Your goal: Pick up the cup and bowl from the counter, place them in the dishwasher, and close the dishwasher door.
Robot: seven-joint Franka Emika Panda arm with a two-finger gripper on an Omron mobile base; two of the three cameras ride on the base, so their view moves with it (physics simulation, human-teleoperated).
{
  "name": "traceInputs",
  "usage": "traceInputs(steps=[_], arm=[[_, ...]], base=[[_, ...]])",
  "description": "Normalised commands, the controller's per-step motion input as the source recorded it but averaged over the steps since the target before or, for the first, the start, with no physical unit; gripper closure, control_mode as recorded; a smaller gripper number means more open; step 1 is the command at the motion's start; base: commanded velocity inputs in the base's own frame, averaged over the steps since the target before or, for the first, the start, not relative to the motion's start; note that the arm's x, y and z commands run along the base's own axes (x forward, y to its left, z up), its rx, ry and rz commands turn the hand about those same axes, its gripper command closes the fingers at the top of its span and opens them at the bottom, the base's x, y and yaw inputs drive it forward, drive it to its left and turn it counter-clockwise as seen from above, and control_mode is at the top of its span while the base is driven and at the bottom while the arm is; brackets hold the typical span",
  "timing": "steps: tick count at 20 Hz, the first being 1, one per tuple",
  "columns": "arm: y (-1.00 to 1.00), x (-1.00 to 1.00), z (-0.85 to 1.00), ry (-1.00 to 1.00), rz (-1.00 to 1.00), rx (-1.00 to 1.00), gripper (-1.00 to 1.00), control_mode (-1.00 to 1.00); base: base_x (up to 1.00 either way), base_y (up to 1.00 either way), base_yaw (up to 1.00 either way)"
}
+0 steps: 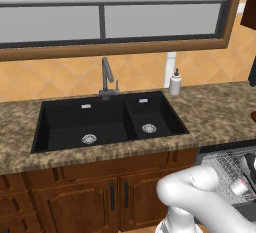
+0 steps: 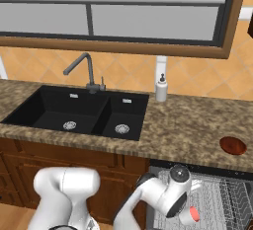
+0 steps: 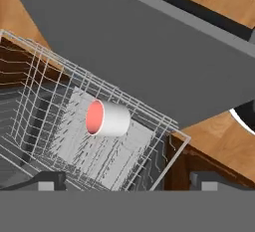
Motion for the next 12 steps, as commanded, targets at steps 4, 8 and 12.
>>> traceInputs(steps=[4, 8, 12], arm=[[0.00, -0.37, 1.00, 0.00, -0.15, -0.08, -1.00, -1.00], [0.00, -0.02, 0.93, 0.00, -0.06, -0.07, -1.00, -1.00], [-0.04, 0.03, 0.77, 0.00, -0.01, -0.03, -1.00, -1.00]], base=[[0.00, 0.00, 0.00], [0.00, 0.00, 0.00], [0.00, 0.00, 0.00]])
